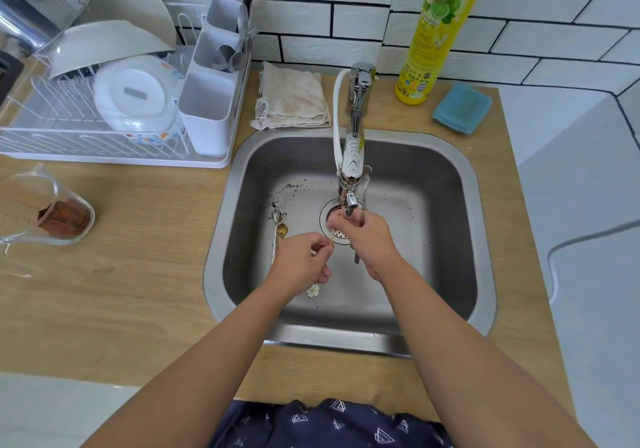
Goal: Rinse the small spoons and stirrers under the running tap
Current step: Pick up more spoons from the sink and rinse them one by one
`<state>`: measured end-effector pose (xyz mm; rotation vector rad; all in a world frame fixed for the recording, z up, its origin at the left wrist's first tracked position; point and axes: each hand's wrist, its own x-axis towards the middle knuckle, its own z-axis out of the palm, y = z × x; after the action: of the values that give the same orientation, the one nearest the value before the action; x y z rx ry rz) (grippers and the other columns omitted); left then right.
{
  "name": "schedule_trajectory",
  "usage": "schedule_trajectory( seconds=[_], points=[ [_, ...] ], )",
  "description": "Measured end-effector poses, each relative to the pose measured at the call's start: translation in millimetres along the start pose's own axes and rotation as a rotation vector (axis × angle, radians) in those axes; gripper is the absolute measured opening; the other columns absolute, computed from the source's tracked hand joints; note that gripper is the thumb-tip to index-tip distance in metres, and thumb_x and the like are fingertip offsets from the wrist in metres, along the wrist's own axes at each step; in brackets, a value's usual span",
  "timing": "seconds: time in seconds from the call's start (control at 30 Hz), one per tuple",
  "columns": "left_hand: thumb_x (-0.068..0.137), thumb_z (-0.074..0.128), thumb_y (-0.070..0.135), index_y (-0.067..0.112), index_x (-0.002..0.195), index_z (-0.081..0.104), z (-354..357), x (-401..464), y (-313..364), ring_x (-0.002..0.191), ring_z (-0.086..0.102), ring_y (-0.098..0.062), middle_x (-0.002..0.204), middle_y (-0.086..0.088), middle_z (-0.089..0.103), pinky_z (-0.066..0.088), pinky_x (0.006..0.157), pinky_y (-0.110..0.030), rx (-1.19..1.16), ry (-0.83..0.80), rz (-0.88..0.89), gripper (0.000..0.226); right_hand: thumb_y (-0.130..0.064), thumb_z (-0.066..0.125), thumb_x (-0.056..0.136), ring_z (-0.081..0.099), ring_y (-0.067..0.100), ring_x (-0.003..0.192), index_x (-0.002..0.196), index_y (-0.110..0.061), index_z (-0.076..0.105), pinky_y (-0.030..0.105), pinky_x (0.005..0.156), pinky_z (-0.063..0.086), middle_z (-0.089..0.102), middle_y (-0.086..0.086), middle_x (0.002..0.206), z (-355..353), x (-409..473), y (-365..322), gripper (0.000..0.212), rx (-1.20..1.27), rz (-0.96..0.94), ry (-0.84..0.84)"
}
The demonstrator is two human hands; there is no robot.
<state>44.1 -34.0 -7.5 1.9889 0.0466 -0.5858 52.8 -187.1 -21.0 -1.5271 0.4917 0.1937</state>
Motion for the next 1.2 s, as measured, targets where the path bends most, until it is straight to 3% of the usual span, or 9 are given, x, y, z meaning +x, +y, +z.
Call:
schedule_trajectory(
  seconds=[0.13, 0.23, 0.3, 0.5, 0.57, 0.73, 0.9, 1.0, 1.2],
  points=[
    [0.096, 0.061, 0.021, 0.021, 0.088, 0.068, -2, 0, -1, 0.052, 0.070, -0.019, 0.058, -0.003, 0.070, 0.063, 0.060, -0.034, 0.036, 0.000, -0.004, 0.011, -0.023, 0.067, 0.098, 0.063, -0.003, 0.070, 0.082, -0.027, 0.078, 0.017, 0.060, 0.041, 0.080, -0.009, 0.090, -1, 1, 1, 0.020, -0.017, 0.009, -0.029],
    [0.096, 0.061, 0.020, 0.019, 0.089, 0.068, -3, -2, -1, 0.053, 0.071, -0.020, 0.059, -0.004, 0.070, 0.063, 0.060, -0.036, 0.037, -0.007, -0.007, 0.010, -0.019, 0.077, 0.088, 0.055, -0.006, 0.054, 0.085, -0.022, 0.077, 0.007, 0.046, 0.039, 0.071, -0.009, 0.075, -1, -2, 0, 0.004, -0.038, -0.020, -0.026],
    [0.096, 0.062, 0.019, 0.016, 0.090, 0.069, -1, -4, 0, 0.054, 0.071, -0.022, 0.059, -0.005, 0.069, 0.063, 0.061, -0.038, 0.005, -0.011, -0.012, 0.010, -0.025, 0.073, 0.092, 0.054, -0.007, 0.048, 0.084, -0.018, 0.078, 0.006, 0.042, 0.037, 0.074, -0.012, 0.074, -1, -1, 2, 0.012, -0.079, -0.037, 0.011],
    [0.096, 0.061, 0.014, 0.009, 0.093, 0.069, -1, -1, 2, 0.059, 0.071, -0.026, 0.068, -0.013, 0.068, 0.063, 0.062, -0.040, -0.065, -0.027, -0.049, 0.010, -0.027, 0.074, 0.092, 0.062, -0.006, 0.071, 0.089, -0.030, 0.075, 0.013, 0.060, 0.045, 0.077, -0.011, 0.090, 2, -4, 3, 0.004, -0.023, 0.001, -0.049],
    [0.097, 0.059, 0.014, 0.010, 0.092, 0.070, 0, -2, 1, 0.059, 0.072, -0.026, 0.071, -0.013, 0.069, 0.063, 0.063, -0.040, -0.045, -0.048, -0.037, 0.012, -0.032, 0.070, 0.095, 0.058, -0.008, 0.058, 0.086, -0.029, 0.078, 0.016, 0.057, 0.040, 0.080, -0.014, 0.094, 2, -3, 5, 0.013, -0.052, -0.001, -0.011],
    [0.102, 0.048, 0.014, 0.009, 0.096, 0.069, -1, -1, -1, 0.055, 0.069, -0.017, 0.079, -0.006, 0.060, 0.063, 0.063, -0.039, -0.091, -0.103, -0.063, 0.022, -0.023, 0.051, 0.108, 0.026, 0.006, 0.044, 0.120, -0.015, 0.068, 0.020, 0.048, 0.030, 0.078, -0.005, 0.116, -7, -3, 11, 0.022, 0.239, 0.148, -0.223],
    [0.102, 0.046, 0.020, 0.010, 0.101, 0.068, 9, -1, 1, 0.053, 0.052, -0.009, 0.081, -0.006, 0.055, 0.058, 0.066, -0.034, -0.309, -0.171, -0.147, 0.023, -0.014, 0.054, 0.105, 0.049, -0.002, 0.046, 0.110, -0.010, 0.073, 0.017, 0.051, 0.038, 0.079, -0.011, 0.087, -5, -3, 14, 0.020, 0.068, 0.070, -0.041],
    [0.094, 0.064, 0.027, 0.018, 0.105, 0.068, 5, -1, -3, 0.059, 0.055, -0.006, 0.080, 0.000, 0.057, 0.052, 0.058, -0.026, -0.199, -0.168, -0.096, 0.015, -0.019, 0.058, 0.104, 0.062, -0.010, 0.062, 0.110, -0.004, 0.075, 0.011, 0.052, 0.044, 0.078, -0.020, 0.081, -4, -1, 13, 0.024, 0.000, 0.035, 0.082],
    [0.100, 0.054, 0.022, 0.020, 0.103, 0.068, -5, -2, -1, 0.054, 0.062, -0.012, 0.086, -0.002, 0.074, 0.043, 0.042, -0.020, -0.212, -0.128, -0.119, 0.014, -0.017, 0.062, 0.103, 0.028, 0.006, 0.043, 0.123, -0.005, 0.068, 0.017, 0.044, 0.031, 0.078, 0.001, 0.111, -12, -3, 12, 0.024, 0.261, 0.129, -0.093]
  ],
)
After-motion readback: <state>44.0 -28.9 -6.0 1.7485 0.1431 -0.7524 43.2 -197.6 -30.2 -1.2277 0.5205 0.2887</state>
